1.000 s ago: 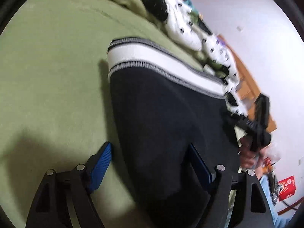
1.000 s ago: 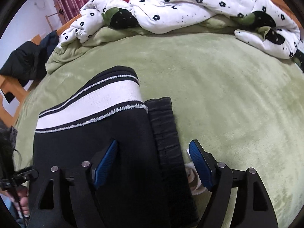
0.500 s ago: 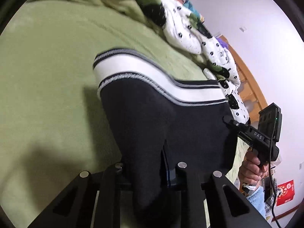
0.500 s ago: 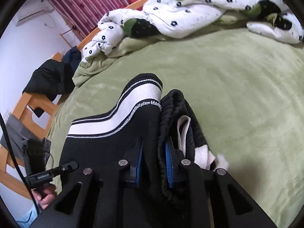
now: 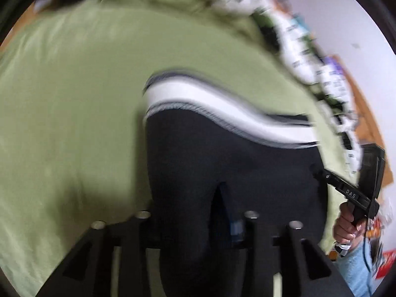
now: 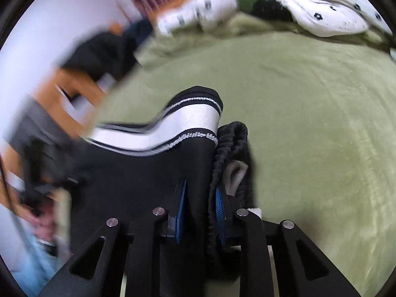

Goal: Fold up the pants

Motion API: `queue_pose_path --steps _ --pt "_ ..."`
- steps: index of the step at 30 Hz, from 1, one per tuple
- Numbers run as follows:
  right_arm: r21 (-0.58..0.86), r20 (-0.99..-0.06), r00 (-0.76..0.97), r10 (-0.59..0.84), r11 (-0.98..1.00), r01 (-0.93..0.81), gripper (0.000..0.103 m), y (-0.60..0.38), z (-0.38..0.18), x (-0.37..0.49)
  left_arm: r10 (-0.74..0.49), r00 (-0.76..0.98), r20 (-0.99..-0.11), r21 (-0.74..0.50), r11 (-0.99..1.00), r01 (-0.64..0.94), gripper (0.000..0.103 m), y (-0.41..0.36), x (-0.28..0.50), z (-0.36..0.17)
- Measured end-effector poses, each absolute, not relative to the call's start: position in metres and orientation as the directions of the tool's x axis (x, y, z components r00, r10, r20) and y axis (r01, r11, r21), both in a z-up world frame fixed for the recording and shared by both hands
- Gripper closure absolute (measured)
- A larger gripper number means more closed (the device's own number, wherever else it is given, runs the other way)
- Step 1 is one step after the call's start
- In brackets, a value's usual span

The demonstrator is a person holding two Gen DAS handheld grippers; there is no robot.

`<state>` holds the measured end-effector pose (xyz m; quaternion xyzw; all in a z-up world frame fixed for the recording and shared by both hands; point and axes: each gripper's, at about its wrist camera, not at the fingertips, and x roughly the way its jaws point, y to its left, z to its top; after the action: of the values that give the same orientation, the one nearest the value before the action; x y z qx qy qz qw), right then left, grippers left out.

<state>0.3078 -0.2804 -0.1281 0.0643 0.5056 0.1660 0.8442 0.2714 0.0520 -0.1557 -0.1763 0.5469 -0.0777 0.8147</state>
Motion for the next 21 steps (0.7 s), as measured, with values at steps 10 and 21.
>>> queue_pose_path --steps 10,21 --pt "0.221 -0.73 0.614 0.3 0.954 -0.204 0.06 -0.295 -0.073 0.301 -0.135 0.56 -0.818 -0.175 0.984 -0.018 0.043 0.059 0.239 -0.14" --pt "0.287 -0.732 0.577 0.363 0.932 -0.223 0.088 -0.288 -0.086 0.335 -0.109 0.597 -0.795 -0.146 0.989 -0.013 0.041 0.065 0.227 -0.129"
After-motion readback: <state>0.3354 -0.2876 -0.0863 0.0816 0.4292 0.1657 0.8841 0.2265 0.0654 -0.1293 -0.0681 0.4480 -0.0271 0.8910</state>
